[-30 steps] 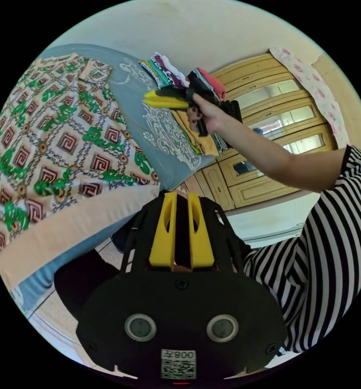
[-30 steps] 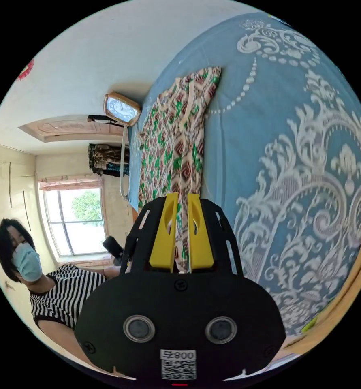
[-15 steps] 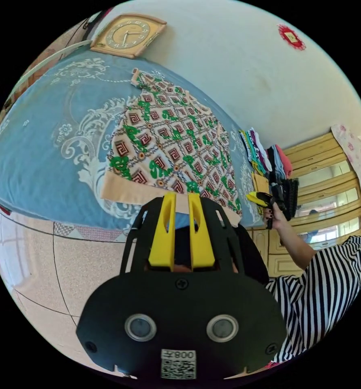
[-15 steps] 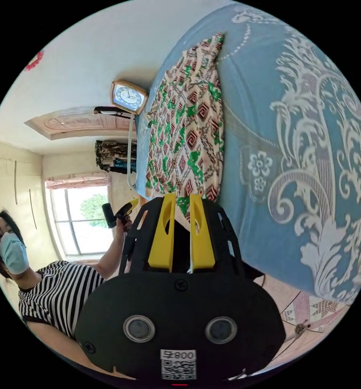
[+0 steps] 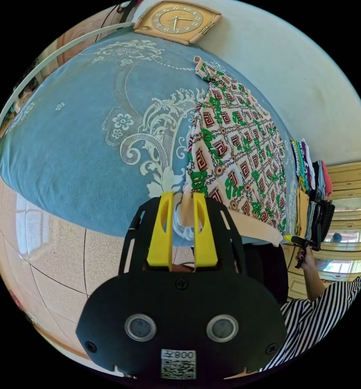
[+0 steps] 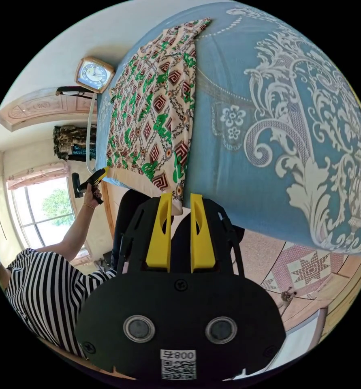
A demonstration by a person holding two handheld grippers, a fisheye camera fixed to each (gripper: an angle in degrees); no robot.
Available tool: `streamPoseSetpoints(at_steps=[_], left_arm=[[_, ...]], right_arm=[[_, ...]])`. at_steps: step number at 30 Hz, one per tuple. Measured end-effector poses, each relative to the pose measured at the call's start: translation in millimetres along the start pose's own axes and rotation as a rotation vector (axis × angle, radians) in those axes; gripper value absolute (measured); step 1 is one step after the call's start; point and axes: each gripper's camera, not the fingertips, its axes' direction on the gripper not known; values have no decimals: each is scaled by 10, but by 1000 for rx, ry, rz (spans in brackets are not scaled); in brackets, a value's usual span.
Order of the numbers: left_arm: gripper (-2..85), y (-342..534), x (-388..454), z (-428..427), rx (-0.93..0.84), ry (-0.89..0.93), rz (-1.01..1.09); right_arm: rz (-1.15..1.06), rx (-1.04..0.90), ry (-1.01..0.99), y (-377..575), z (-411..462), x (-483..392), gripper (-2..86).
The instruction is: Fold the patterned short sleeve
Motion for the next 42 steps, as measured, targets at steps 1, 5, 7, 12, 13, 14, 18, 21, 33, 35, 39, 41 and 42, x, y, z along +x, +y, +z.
streamPoseSetpoints(at_steps=[1, 5, 7, 12, 13, 14, 18, 21, 33, 35, 39, 41, 42], left_arm=[[51, -36, -8, 6, -23, 13, 8], [27, -98, -51, -48, -32, 44, 17], [24, -102, -69, -91, -31, 52, 22], [19, -67, -158, -226, -28, 91, 12], [18, -54, -180, -263, -24, 102, 9], [18, -43, -199, -299, -19, 107, 7], [17, -29, -234, -350, -25, 131, 8], [18, -63, -267, -278, -46, 109, -4], [38, -337, -413, -252, 6, 1, -118], [41, -359, -430, -333, 67, -34, -168], [41, -469, -264, -391, 174, 19, -139], [42, -713, 8, -282, 193, 135, -37], [42, -795, 99, -238, 190, 160, -6]], right_arm=[[5, 8, 2, 21, 5, -3, 76], [0, -3, 37, 92, 6, -46, 55], [-12, -28, 32, 135, 36, -65, 39], [-38, -56, 42, 294, 30, -140, 17], [-41, -58, 41, 313, 7, -142, 16], [-45, -58, 37, 352, -50, -141, 13], [-58, -64, 29, 480, -229, -129, 8], [-58, -82, 38, 531, -189, -94, 5], [15, -44, 45, 790, -68, 166, 1], [20, 9, 60, 813, -163, 153, 2], [-76, 163, 130, 574, -300, -222, 9], [-160, 224, 188, 329, -294, -508, 16], [-218, 256, 234, 130, -262, -708, 21]])
